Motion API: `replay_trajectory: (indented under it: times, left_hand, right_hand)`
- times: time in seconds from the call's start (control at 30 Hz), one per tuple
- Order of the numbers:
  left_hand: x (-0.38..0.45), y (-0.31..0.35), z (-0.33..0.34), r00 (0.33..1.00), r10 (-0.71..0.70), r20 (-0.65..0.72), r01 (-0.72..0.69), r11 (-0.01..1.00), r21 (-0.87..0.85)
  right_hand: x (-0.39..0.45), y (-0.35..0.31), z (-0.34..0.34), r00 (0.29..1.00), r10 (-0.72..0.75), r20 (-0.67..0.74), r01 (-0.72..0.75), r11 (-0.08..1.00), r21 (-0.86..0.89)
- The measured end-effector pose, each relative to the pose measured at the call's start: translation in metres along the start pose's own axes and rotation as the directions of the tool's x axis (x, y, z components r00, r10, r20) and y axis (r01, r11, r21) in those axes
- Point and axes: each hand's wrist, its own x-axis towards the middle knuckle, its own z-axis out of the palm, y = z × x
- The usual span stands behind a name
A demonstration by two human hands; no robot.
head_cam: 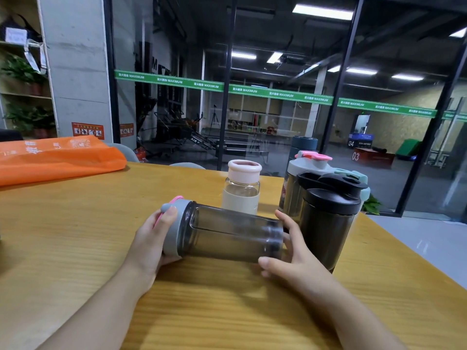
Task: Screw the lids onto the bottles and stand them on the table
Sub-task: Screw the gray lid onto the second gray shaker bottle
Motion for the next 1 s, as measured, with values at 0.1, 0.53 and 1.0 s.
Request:
replay_trajectory:
  times: [0.1, 0.53, 1.0]
  left_hand:
    - [-0.0006, 0.0004, -0.0002, 1.0, -0.008, -0.013, 0.008, 1.0, -0.014]
    - [-0.0024, 0.0005, 0.0004, 1.0, -0.003, 0.025, 0.003, 1.0, 0.028]
    - [-0.0019, -0.0005, 0.0002, 0.999, 0.03, 0.038, -0.031, 0.999, 0.032]
  right_hand:
    - [-0.0008, -0.0021, -0.0013, 0.997, -0.072, 0.009, 0.072, 0.997, -0.034]
    - [-0.0014, -0.003, -0.001, 0.989, 0.137, -0.049, -0.143, 0.977, -0.16]
    - [0.0067, 0.0013, -0.0011, 0.96, 0.279, 0.021, -0.278, 0.96, -0.015]
